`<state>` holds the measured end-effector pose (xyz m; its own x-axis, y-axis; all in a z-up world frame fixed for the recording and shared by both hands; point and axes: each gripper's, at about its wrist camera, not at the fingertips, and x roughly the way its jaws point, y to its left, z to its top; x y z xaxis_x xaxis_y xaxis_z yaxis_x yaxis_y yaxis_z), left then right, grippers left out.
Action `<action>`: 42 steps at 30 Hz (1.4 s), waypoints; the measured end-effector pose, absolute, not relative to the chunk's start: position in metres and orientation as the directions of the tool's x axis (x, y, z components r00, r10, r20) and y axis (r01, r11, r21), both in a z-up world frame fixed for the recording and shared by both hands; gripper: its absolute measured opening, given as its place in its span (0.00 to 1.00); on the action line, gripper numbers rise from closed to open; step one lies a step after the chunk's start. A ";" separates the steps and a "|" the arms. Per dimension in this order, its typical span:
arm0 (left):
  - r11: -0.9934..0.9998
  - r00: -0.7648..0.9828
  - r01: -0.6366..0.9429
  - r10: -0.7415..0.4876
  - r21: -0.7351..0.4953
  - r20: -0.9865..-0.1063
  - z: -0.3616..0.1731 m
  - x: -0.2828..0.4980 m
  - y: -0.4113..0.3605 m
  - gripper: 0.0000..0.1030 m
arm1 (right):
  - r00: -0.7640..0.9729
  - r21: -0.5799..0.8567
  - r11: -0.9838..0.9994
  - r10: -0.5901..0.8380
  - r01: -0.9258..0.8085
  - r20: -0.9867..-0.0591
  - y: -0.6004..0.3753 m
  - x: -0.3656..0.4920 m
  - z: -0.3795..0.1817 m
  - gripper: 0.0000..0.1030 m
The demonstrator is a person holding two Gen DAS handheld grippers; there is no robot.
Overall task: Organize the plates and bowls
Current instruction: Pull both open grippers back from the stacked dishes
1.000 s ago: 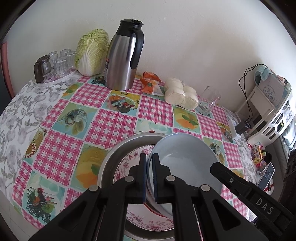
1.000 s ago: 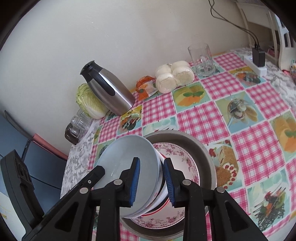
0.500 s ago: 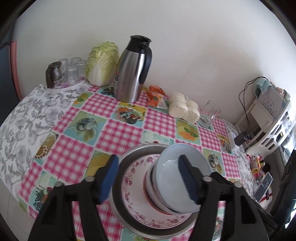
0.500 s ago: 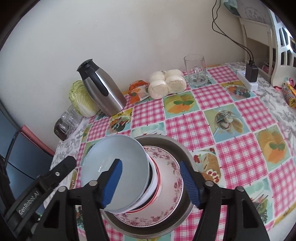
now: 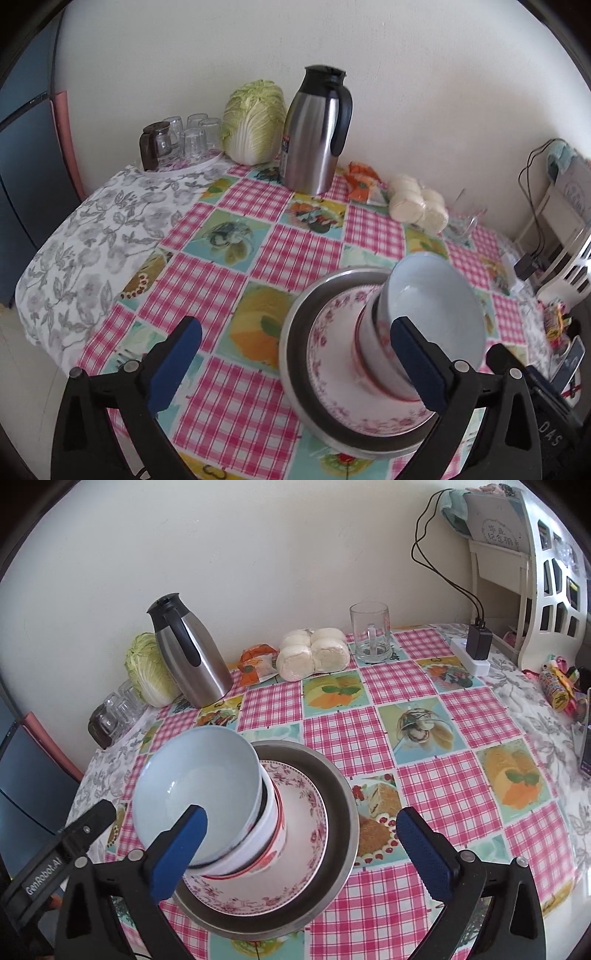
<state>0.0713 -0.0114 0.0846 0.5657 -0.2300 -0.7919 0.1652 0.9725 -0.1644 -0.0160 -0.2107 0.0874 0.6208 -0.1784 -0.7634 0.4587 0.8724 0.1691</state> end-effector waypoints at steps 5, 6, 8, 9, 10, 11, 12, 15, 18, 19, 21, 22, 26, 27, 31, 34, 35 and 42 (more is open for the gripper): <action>0.969 0.534 0.170 -0.243 -0.179 -0.810 0.073 0.061 -0.008 0.99 | 0.609 0.145 0.884 -0.180 0.445 -0.772 -0.202 -0.020 0.082 1.00; 0.969 0.535 0.174 -0.241 -0.173 -0.810 0.072 0.059 -0.008 0.99 | 0.608 0.142 0.885 -0.181 0.444 -0.773 -0.201 -0.022 0.081 1.00; 0.970 0.540 0.182 -0.233 -0.158 -0.809 0.072 0.055 -0.008 0.99 | 0.603 0.133 0.888 -0.183 0.441 -0.776 -0.198 -0.024 0.079 1.00; 0.971 0.544 0.185 -0.229 -0.150 -0.808 0.072 0.053 -0.008 0.99 | 0.600 0.129 0.889 -0.183 0.439 -0.778 -0.197 -0.025 0.077 1.00; 0.972 0.545 0.186 -0.222 -0.142 -0.808 0.072 0.051 -0.008 0.99 | 0.596 0.124 0.891 -0.183 0.437 -0.782 -0.196 -0.027 0.076 1.00; 0.974 0.544 0.183 -0.214 -0.134 -0.811 0.070 0.049 -0.007 0.99 | 0.592 0.121 0.891 -0.184 0.438 -0.785 -0.195 -0.028 0.074 1.00; 0.975 0.544 0.180 -0.209 -0.130 -0.813 0.070 0.048 -0.006 0.99 | 0.587 0.118 0.891 -0.185 0.439 -0.788 -0.195 -0.029 0.072 1.00; 0.976 0.536 0.182 -0.203 -0.122 -0.820 0.065 0.045 -0.003 0.99 | 0.578 0.116 0.891 -0.181 0.438 -0.796 -0.193 -0.034 0.067 1.00; 0.976 0.531 0.187 -0.196 -0.111 -0.824 0.061 0.041 0.001 0.99 | 0.569 0.104 0.895 -0.182 0.434 -0.802 -0.189 -0.037 0.063 1.00; 0.977 0.530 0.184 -0.192 -0.109 -0.826 0.060 0.040 0.002 0.99 | 0.565 0.101 0.896 -0.183 0.433 -0.805 -0.189 -0.038 0.061 1.00; 0.978 0.528 0.179 -0.189 -0.109 -0.828 0.058 0.039 0.005 0.99 | 0.557 0.095 0.896 -0.183 0.433 -0.810 -0.188 -0.040 0.058 1.00; 0.979 0.527 0.173 -0.181 -0.104 -0.830 0.057 0.039 0.006 0.99 | 0.551 0.091 0.896 -0.185 0.435 -0.814 -0.188 -0.041 0.056 1.00; 0.982 0.531 0.170 -0.166 -0.088 -0.831 0.054 0.035 0.011 0.99 | 0.532 0.065 0.898 -0.199 0.436 -0.823 -0.186 -0.046 0.048 1.00; 0.980 0.528 0.176 -0.169 -0.088 -0.832 0.053 0.034 0.012 0.99 | 0.527 0.061 0.898 -0.199 0.436 -0.826 -0.186 -0.047 0.047 1.00; 0.972 0.521 0.230 -0.160 -0.043 -0.838 0.046 0.030 0.009 0.99 | 0.510 0.059 0.894 -0.199 0.444 -0.837 -0.187 -0.050 0.040 1.00; 0.967 0.517 0.255 -0.114 0.025 -0.848 0.037 0.028 0.005 0.99 | 0.498 0.047 0.892 -0.207 0.450 -0.842 -0.188 -0.052 0.037 1.00; 0.965 0.515 0.259 -0.105 0.037 -0.851 0.035 0.028 0.004 0.99 | 0.494 0.044 0.891 -0.209 0.452 -0.844 -0.188 -0.052 0.036 1.00; 0.956 0.495 0.292 -0.118 0.037 -0.861 0.030 0.027 0.000 0.99 | 0.474 0.036 0.884 -0.216 0.467 -0.854 -0.193 -0.054 0.030 1.00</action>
